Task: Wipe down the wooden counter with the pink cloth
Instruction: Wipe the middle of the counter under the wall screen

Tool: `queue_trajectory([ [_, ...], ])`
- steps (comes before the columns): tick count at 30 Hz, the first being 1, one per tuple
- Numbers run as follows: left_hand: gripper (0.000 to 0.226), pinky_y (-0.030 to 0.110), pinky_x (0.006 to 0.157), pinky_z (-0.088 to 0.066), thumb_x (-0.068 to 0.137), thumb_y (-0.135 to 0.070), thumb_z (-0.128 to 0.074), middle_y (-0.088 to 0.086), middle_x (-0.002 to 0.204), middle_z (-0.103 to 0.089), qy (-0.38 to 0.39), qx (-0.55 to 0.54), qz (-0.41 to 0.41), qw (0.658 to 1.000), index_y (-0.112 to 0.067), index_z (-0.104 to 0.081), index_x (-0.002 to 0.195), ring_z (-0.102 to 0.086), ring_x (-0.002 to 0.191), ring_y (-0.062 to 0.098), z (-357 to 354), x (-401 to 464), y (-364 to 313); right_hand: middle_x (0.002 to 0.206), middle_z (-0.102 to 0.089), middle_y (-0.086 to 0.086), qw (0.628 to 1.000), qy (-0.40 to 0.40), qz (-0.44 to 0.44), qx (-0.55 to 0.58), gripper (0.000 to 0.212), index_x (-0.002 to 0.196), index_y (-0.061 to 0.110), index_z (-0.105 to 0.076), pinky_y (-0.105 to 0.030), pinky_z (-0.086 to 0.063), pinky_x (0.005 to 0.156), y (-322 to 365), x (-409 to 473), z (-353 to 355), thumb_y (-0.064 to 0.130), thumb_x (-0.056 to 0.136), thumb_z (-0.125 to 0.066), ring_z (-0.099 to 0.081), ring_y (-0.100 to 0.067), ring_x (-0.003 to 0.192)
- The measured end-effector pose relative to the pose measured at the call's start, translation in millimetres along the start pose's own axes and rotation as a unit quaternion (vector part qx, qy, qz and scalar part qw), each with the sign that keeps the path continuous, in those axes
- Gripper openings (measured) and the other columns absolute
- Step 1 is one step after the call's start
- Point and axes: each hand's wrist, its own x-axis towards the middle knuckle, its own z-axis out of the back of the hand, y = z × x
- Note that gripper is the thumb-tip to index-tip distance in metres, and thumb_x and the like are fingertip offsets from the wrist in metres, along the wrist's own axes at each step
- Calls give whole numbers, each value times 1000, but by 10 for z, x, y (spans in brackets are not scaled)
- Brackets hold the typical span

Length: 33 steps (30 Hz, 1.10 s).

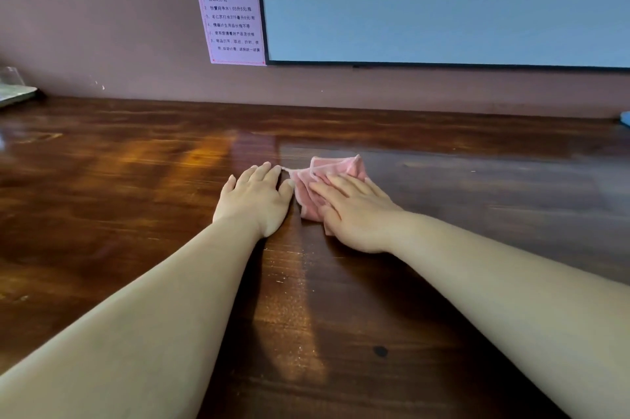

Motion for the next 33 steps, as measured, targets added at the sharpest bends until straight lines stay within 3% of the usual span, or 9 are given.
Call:
queue_trajectory([
  [7,59,43,119,-4,99,-48,-16,-6,162,-10,9,9,-5,1000,-26,-16,154,-5,148,14,24,-8,-5,170,5,6,998,-2,-59,2,54,162,34,-6,-41,8,125,138,247,131,37,108,-13,7,-17,155],
  [13,58,45,119,-4,98,-52,-12,-4,163,-6,33,28,-24,999,-36,-10,154,-2,149,17,39,-32,2,169,4,9,1000,-17,-3,6,56,161,37,-6,-37,8,125,-39,-205,-46,42,105,-13,9,-11,155],
  [18,62,42,120,-3,97,-60,-15,-7,162,-7,27,24,-8,999,-34,-11,154,-2,149,14,27,-20,-3,170,5,5,997,-10,-78,15,55,162,33,-7,-42,5,126,-40,50,114,41,107,-9,9,-16,156],
  [24,64,42,120,-2,96,-62,-13,-8,162,-5,39,27,-3,999,-33,-12,154,0,149,13,29,-8,9,170,4,6,1000,-19,-16,1,56,161,34,-5,-39,5,126,-217,-334,-5,40,106,-13,9,-12,155],
  [30,68,42,120,-3,94,-66,-13,-7,162,-6,39,32,-2,999,-33,-13,154,-2,149,13,41,-33,-1,170,4,4,996,-16,-85,5,55,162,31,-7,-42,5,126,-276,-140,144,38,107,-10,10,-16,155],
  [33,69,43,120,-3,94,-67,-13,-6,162,-6,40,34,-4,999,-32,-13,154,-2,149,15,58,-30,-12,170,4,5,998,-19,-60,-6,56,162,31,-6,-42,2,126,-301,-301,70,39,106,-11,8,-14,156],
])
